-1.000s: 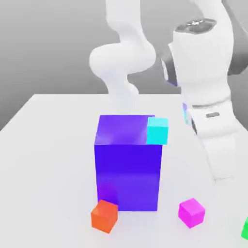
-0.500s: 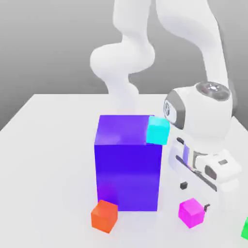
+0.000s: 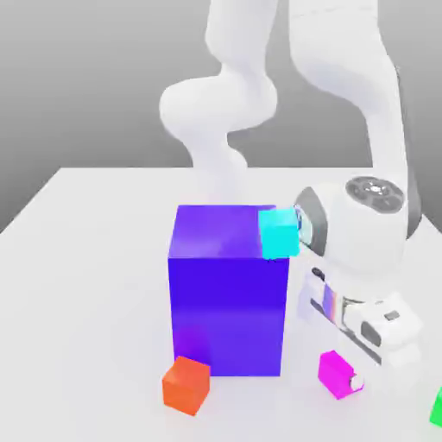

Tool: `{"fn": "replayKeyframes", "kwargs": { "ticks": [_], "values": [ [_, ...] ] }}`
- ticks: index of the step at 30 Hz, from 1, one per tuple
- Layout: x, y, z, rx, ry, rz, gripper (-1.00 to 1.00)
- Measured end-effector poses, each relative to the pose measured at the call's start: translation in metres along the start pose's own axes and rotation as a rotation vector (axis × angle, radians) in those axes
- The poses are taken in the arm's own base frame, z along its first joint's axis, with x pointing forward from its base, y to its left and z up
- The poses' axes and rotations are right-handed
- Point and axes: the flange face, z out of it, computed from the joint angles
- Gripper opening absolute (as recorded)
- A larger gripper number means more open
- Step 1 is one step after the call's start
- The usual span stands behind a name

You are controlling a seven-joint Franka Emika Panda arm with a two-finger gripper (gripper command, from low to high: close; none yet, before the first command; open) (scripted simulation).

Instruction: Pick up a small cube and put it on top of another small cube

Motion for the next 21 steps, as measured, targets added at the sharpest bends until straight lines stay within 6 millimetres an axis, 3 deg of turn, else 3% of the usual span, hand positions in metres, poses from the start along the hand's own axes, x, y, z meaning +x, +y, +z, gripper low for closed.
{"fn": "replayKeyframes", "kwargs": {
  "ticks": [3,13,15,17,18,21],
  "values": [
    [0.003,-0.001,-0.022,0.006,0.000,0.005,-1.00],
    [0.140,0.004,-0.070,0.008,0.000,0.054,-1.00],
    [0.152,0.003,-0.054,0.007,-0.001,0.057,-1.00],
    [0.154,0.003,-0.024,0.007,-0.002,0.058,-1.00],
    [0.154,0.003,-0.015,0.007,-0.002,0.059,1.00],
    [0.154,0.003,-0.015,0.007,-0.002,0.059,1.00]
  ]
}}
